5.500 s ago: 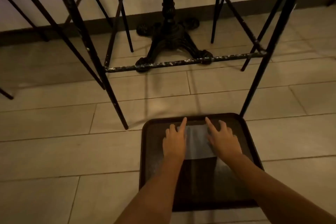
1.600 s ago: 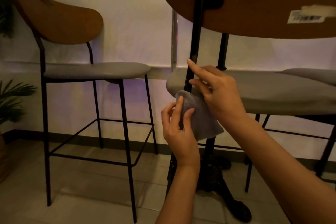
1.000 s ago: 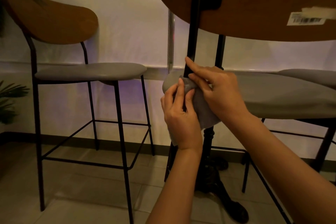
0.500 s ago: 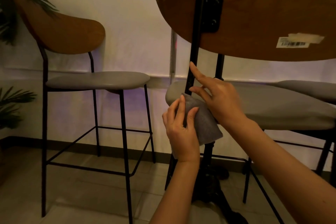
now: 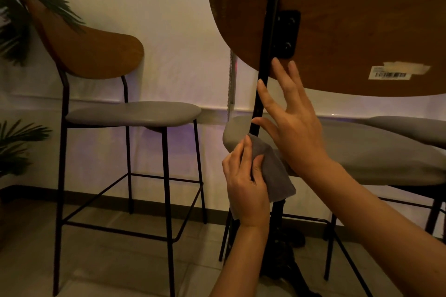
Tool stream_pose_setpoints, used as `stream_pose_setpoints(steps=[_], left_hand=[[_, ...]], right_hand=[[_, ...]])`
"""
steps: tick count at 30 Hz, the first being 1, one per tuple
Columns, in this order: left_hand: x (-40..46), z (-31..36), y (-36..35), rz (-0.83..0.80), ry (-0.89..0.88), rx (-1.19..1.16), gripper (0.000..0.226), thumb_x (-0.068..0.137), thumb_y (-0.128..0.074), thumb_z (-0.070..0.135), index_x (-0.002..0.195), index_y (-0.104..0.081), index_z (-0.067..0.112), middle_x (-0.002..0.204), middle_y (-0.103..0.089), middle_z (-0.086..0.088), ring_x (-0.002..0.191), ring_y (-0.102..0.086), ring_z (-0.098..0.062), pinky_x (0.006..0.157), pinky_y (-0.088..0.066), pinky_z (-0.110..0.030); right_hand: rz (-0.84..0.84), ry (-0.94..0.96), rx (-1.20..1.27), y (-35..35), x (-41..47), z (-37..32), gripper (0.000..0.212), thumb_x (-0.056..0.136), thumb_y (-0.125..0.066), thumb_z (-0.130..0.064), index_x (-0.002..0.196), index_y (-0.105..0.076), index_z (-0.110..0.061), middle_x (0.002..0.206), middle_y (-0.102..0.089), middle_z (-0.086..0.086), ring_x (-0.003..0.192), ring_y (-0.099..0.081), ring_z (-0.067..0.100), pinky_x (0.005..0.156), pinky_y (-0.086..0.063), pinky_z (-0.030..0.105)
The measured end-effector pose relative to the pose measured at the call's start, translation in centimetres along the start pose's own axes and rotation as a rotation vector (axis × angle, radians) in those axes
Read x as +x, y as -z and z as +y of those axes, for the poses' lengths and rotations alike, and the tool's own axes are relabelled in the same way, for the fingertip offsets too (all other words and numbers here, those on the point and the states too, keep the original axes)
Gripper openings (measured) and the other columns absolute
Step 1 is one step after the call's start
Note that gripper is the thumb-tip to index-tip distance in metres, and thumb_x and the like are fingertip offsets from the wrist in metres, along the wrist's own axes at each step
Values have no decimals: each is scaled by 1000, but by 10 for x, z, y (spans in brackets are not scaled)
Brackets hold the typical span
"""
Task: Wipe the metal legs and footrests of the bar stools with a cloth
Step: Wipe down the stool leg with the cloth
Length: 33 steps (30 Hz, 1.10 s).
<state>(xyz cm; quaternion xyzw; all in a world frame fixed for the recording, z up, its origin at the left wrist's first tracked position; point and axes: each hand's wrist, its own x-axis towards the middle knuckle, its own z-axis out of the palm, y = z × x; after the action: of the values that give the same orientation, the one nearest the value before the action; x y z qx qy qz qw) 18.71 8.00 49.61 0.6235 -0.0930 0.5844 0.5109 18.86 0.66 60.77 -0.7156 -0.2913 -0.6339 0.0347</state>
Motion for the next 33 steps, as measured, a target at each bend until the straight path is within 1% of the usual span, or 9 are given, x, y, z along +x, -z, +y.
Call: stream_pose_setpoints(steps=[4,7,12,19,23,26,29,31,33], left_hand=[[0,-4,-1,-1,-10,6,45,92,-44,34,133,-43,15,124,-55,0,115,-42,-3,97,-35,-7],[2,-1,0,-5,1,-7,46,92,-42,37,133,-42,17,124,-54,1,116,-42,-2,97,-35,-7],[17,8,-3,-17,-27,-44,46,91,-42,37,130,-49,14,123,-55,3,116,-44,-3,97,-35,-8],[3,0,0,6,16,-72,45,90,-44,37,130,-46,18,119,-50,12,115,-44,-1,96,-42,-17],[-9,-6,4,19,54,-75,44,90,-48,32,131,-45,19,120,-49,18,117,-40,5,96,-39,-13],[-3,-1,3,7,47,-64,46,91,-44,37,132,-44,17,120,-51,12,116,-40,4,96,-36,-7],[10,4,0,-13,4,-60,47,91,-42,37,132,-46,14,117,-50,11,116,-44,-3,97,-36,-9],[11,4,0,-26,-2,-64,48,91,-41,38,132,-45,13,117,-49,12,116,-43,-3,98,-36,-10],[4,0,2,-31,-2,-66,49,92,-39,40,132,-44,12,121,-52,9,118,-41,0,99,-35,-10]], right_hand=[[-88,-31,-100,-2,0,-2,67,82,-64,-34,140,-39,-10,150,-27,16,138,-17,39,104,-31,57],[-99,-37,-152,1,1,-3,69,81,-66,-35,140,-39,-11,149,-29,14,138,-20,38,101,-30,62],[-90,-45,-144,2,0,-4,66,82,-65,-35,138,-41,-11,148,-32,13,137,-22,36,100,-29,61],[-105,-41,-142,5,3,-6,69,79,-69,-33,139,-40,-11,151,-27,6,139,-18,34,101,-27,62],[-109,-50,-114,4,3,-7,70,79,-68,-30,140,-39,-11,151,-28,6,139,-18,35,101,-27,64],[-132,-50,-113,3,2,-6,70,81,-66,-32,141,-36,-12,151,-27,6,139,-16,36,101,-27,65],[-146,-49,-108,2,3,-5,71,81,-65,-33,142,-35,-13,152,-26,7,139,-15,36,101,-26,66],[-146,-54,-104,2,3,-5,71,81,-65,-33,142,-34,-13,152,-25,6,140,-14,35,102,-25,65],[-136,-58,-99,2,2,-5,70,81,-66,-31,141,-35,-13,151,-26,7,139,-14,36,102,-24,65]])
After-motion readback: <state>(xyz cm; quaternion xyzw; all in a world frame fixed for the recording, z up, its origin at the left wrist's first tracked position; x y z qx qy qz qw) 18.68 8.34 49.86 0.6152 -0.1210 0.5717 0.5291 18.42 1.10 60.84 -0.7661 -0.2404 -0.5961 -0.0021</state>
